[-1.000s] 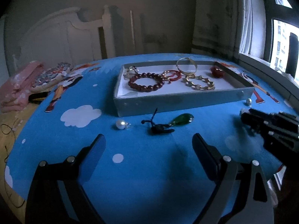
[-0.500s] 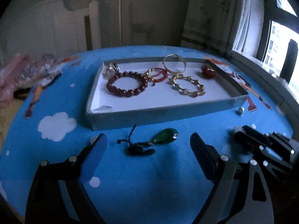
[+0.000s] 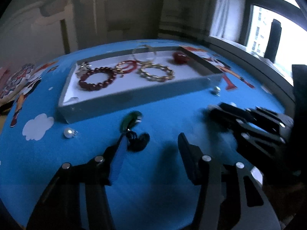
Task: Organize jewelry
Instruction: 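Grasp the green jade pendant with the left tool while the right holds the tassel charm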
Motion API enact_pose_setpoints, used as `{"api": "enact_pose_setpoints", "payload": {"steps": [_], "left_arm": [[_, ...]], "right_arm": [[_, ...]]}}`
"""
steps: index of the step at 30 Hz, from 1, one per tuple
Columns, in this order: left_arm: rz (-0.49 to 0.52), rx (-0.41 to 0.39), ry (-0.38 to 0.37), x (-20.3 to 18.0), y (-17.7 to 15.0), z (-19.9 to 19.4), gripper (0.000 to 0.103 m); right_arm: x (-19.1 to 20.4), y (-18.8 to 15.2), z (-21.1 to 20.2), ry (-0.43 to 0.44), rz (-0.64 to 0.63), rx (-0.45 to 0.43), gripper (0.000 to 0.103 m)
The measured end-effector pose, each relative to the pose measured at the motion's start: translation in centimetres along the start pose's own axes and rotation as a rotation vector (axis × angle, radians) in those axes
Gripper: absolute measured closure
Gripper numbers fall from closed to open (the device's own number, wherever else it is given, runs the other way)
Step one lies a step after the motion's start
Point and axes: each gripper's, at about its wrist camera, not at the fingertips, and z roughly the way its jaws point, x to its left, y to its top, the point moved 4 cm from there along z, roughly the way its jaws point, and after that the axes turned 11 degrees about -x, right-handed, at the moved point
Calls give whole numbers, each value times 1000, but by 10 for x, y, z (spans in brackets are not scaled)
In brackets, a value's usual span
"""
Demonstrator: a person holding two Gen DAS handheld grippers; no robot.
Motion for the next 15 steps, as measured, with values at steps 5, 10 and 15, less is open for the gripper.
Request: {"api": "enact_pose_setpoints", "payload": {"steps": [5, 10, 15], "left_arm": [[-57, -21, 67, 16, 1, -5, 50], [-93, -17, 133, 30, 3, 2, 50], [-46, -26, 131, 19, 1, 2, 50]], "right_arm": [[-2, 0, 0, 1, 3, 1, 81], [-3, 0, 0, 2, 7, 1, 81], [-3, 0, 0, 3, 9, 0, 81]]}}
